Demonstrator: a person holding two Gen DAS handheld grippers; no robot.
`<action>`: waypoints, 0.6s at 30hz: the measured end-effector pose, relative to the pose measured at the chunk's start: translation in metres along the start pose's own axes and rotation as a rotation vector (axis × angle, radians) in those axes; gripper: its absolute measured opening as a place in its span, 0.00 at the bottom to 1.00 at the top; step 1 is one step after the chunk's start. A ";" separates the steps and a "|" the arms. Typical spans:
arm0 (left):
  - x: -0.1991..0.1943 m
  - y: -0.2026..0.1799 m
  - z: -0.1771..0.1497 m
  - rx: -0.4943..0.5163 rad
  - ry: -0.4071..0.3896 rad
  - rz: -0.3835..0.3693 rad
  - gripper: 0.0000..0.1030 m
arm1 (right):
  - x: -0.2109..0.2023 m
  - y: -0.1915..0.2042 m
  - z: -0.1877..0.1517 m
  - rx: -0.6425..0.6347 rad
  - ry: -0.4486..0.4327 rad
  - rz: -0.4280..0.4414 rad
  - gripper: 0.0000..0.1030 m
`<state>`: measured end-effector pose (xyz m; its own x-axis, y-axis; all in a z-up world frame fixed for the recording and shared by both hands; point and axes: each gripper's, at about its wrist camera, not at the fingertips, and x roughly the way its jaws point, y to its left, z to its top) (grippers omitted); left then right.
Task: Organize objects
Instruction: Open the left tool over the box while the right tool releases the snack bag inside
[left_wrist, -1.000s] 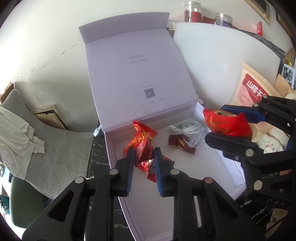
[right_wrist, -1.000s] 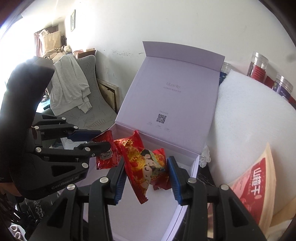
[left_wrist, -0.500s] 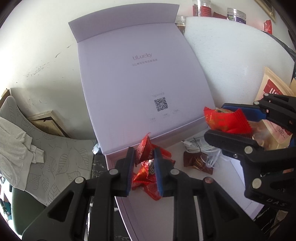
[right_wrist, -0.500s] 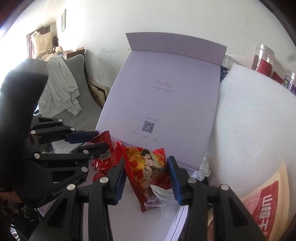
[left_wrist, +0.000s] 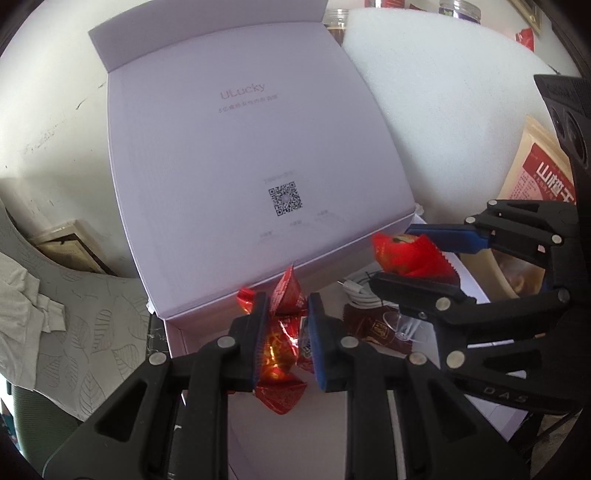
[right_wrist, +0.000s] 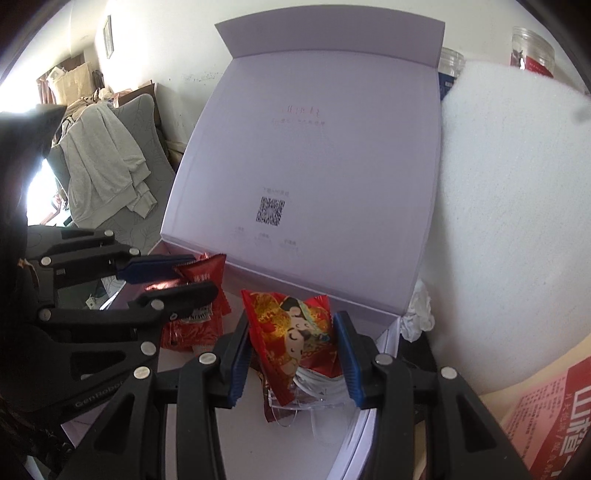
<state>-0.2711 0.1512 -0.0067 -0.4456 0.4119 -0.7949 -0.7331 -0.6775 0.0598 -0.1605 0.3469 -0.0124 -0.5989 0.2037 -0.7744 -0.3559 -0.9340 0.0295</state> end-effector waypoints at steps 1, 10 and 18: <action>0.001 -0.001 0.000 0.001 0.006 -0.003 0.19 | 0.001 0.000 -0.002 -0.003 0.008 0.001 0.42; 0.016 -0.016 -0.011 0.046 0.102 -0.025 0.19 | 0.005 -0.001 -0.014 -0.023 0.064 0.045 0.42; 0.019 -0.019 -0.021 0.056 0.143 -0.029 0.19 | 0.001 0.004 -0.017 -0.039 0.071 0.054 0.42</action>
<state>-0.2549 0.1587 -0.0358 -0.3488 0.3377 -0.8742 -0.7738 -0.6301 0.0654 -0.1501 0.3384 -0.0241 -0.5637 0.1327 -0.8152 -0.2957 -0.9540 0.0491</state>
